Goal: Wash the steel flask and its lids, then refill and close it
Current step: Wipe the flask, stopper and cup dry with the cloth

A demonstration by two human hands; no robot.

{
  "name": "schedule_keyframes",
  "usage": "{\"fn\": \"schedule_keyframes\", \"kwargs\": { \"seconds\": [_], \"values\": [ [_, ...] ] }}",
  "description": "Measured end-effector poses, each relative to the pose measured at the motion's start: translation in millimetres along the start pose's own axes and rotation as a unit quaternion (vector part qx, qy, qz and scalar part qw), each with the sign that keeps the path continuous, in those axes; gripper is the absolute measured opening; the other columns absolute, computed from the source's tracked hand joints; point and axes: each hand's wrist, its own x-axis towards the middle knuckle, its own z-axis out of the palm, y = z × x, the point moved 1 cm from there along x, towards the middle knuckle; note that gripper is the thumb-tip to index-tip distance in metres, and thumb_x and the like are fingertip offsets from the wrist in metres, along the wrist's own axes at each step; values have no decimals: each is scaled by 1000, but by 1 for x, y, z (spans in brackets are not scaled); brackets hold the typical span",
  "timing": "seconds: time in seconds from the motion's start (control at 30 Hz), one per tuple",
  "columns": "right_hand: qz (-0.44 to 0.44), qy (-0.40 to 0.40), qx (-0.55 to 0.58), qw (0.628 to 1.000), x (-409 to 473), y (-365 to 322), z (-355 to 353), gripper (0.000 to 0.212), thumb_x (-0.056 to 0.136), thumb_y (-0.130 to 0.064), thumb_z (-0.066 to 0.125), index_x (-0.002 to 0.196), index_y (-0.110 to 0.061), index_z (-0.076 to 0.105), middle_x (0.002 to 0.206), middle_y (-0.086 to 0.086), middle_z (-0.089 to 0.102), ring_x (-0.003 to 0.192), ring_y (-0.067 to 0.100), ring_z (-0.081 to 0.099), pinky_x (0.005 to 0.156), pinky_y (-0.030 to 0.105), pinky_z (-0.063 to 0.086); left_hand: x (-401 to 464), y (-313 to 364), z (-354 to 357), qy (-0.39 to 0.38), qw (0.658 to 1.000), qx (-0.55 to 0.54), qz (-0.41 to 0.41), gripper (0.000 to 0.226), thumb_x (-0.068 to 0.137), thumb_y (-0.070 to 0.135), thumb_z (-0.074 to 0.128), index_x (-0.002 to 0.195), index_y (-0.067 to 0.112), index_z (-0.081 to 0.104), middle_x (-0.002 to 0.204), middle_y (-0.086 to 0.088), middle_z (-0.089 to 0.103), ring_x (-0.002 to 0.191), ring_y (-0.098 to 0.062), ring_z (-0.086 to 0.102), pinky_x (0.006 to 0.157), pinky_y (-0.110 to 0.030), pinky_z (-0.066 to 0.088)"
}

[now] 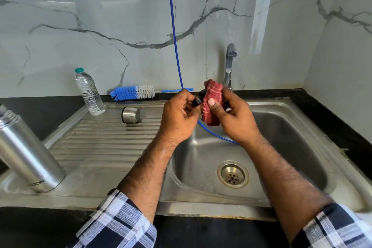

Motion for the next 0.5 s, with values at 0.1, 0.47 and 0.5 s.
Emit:
{"fn": "schedule_keyframes", "kwargs": {
  "seconds": [0.1,0.47,0.5],
  "values": [
    [88,4,65,994,2,-2,-3,27,107,-44,60,112,-20,74,91,-3,79,81,13,76,73,30,61,-4,2,0,-70,997,5,26,21,87,3,82,95,10,64,83,-3,74,71,-18,70,66,-32,60],
    [328,-24,326,886,5,25,13,52,93,-57,68,117,-12,80,103,17,71,72,28,58,47,25,37,-22,4,-38,-147,986,-42,-63,64,90,2,79,140,38,61,118,5,73,95,-11,70,90,-36,60],
    [333,-15,328,884,4,25,17,57,90,-59,72,119,-10,79,101,16,71,72,28,58,51,26,37,-22,0,-54,-132,988,-33,-74,68,91,1,79,142,42,59,120,5,73,96,-13,70,90,-34,60]
  ]
}}
